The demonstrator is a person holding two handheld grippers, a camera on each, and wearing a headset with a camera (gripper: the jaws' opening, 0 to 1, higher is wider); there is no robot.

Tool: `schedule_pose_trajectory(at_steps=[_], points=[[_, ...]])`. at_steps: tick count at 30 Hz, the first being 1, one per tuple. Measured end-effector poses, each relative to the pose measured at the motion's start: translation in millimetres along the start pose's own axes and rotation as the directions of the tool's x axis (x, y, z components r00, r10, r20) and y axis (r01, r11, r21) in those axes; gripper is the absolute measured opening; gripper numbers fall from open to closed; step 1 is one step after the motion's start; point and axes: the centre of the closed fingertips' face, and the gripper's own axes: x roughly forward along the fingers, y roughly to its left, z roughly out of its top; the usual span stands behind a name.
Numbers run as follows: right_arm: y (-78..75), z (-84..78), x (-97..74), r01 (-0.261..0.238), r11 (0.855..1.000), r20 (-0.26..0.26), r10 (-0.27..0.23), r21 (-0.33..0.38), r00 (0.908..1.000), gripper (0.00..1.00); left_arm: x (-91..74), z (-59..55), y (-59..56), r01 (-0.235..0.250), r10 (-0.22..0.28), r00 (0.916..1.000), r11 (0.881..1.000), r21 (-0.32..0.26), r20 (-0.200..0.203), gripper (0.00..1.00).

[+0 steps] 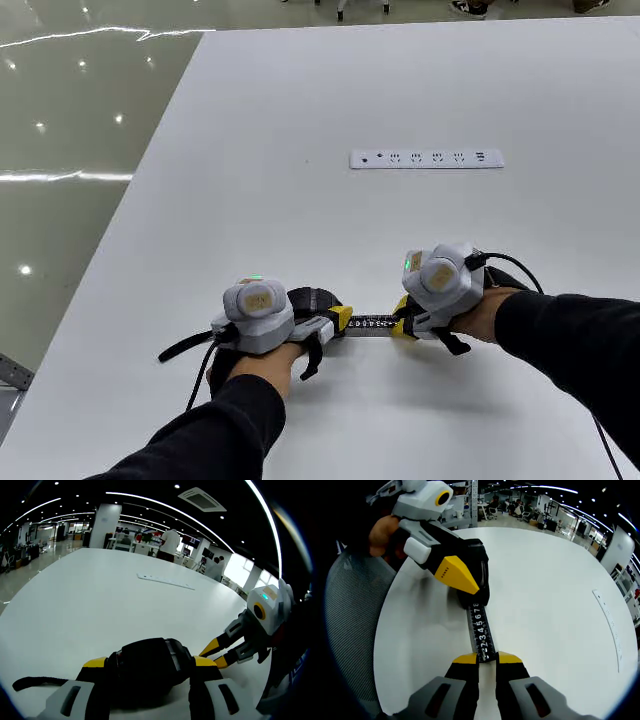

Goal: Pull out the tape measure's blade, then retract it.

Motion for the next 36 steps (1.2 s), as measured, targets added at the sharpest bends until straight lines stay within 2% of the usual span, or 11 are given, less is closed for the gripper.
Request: schedule_pose_trajectory(at_steps=[5,8,11,12,15,20,26,27,32,34,36], points=[[0.1,3.1,-4.2,-0.008,1.0,0.01,0.008,-0.001,0.9999,0.06,-1.0,1.1,1.6,0.015,-0.015,0.9998,1.0,-0.013,-0.009,0.59],[6.0,0.2,-4.0,-0.029,0.999,0.002,0.029,0.014,0.9996,0.07,-1.5,-0.1,0.0,0.027,-0.027,0.9995,1.0,0.015,-0.017,0.59],[12.2,-4.0,-1.1,-0.035,0.999,0.001,0.035,-0.023,0.9994,0.09,-1.5,-1.0,-1.4,0.037,-0.036,0.9991,0.999,0.034,-0.02,0.58],[10.6,-2.3,-1.4,-0.023,0.997,0.008,0.023,-0.073,0.9997,0.09,-1.2,-0.7,-0.8,0.036,-0.036,0.9992,0.999,0.033,-0.019,0.58],[9.8,-1.7,-1.2,-0.02,1.0,0.012,0.02,-0.013,0.9997,0.09,-1.1,-0.3,-0.7,0.034,-0.033,0.9994,0.999,0.031,-0.014,0.58],[8.2,-0.7,0.9,-0.015,1.0,0.02,0.015,0.009,0.9997,0.09,-0.5,-0.8,-0.7,0.038,-0.037,0.9988,0.999,0.029,-0.031,0.58],[8.0,-1.4,2.0,-0.019,1.0,0.016,0.019,-0.014,0.9997,0.1,0.7,-1.0,-2.3,0.0,-0.001,0.9999,0.998,0.066,0.01,0.6],[7.8,-1.1,1.9,-0.021,1.0,0.017,0.021,-0.011,0.9996,0.1,0.2,-1.3,-3.1,-0.004,0.002,0.9998,0.995,0.096,0.018,0.61],[8.0,-1.5,2.1,-0.021,1.0,0.014,0.021,-0.012,0.9997,0.1,0.9,0.6,-2.9,-0.029,0.024,0.9991,0.989,0.142,0.035,0.61],[8.9,-1.8,1.7,-0.013,0.999,0.024,0.014,-0.03,0.9996,0.11,1.9,1.1,-2.3,-0.036,0.032,0.9992,0.989,0.144,0.025,0.61],[8.1,-2.1,1.4,-0.012,1.0,0.038,0.012,-0.008,0.9992,0.11,2.1,1.2,-1.1,-0.032,0.032,0.9995,0.989,0.142,0.0,0.6]])
